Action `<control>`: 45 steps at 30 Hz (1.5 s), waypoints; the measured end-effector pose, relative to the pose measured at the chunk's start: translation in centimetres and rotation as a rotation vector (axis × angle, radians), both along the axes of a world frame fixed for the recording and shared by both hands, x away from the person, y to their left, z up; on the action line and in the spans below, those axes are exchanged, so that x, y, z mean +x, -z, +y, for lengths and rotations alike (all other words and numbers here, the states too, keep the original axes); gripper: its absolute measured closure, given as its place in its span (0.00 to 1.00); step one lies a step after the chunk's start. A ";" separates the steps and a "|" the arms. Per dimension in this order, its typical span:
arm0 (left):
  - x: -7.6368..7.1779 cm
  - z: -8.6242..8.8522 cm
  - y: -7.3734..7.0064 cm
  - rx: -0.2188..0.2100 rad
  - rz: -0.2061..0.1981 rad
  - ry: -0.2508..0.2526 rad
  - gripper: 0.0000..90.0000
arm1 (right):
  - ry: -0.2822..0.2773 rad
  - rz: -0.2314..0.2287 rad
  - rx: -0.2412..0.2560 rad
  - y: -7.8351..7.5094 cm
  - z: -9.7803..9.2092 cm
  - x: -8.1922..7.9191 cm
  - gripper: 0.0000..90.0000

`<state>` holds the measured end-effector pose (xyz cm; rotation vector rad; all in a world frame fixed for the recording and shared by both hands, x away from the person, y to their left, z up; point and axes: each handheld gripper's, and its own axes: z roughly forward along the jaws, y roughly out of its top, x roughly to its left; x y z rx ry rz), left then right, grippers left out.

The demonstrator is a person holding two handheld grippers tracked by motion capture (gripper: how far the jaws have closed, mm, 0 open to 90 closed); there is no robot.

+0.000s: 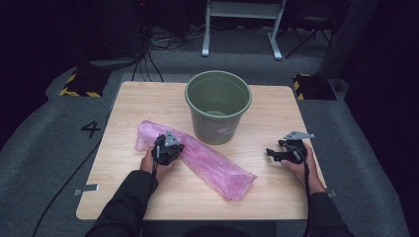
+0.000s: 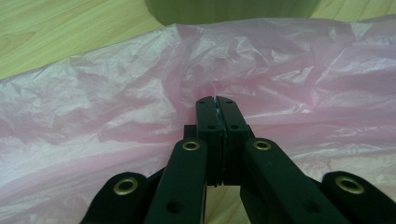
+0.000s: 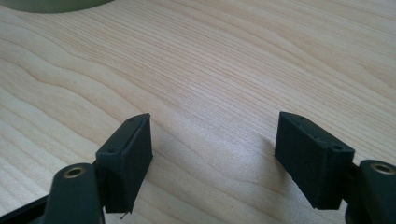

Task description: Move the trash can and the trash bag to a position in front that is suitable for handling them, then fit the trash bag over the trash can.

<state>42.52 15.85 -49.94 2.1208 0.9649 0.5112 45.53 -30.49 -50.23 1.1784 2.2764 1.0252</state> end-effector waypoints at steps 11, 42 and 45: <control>-0.2 0.9 0.0 -0.007 -0.003 -0.006 0.99 | 0.014 -0.001 -0.009 0.0 0.1 0.0 0.27; -1.2 4.2 -5.6 -0.148 -0.230 -0.028 0.99 | 0.046 0.002 -0.010 0.0 0.2 -0.3 0.27; -1.4 4.5 -6.2 -0.160 -0.249 -0.029 0.99 | 0.048 0.003 -0.010 0.0 0.2 -0.3 0.27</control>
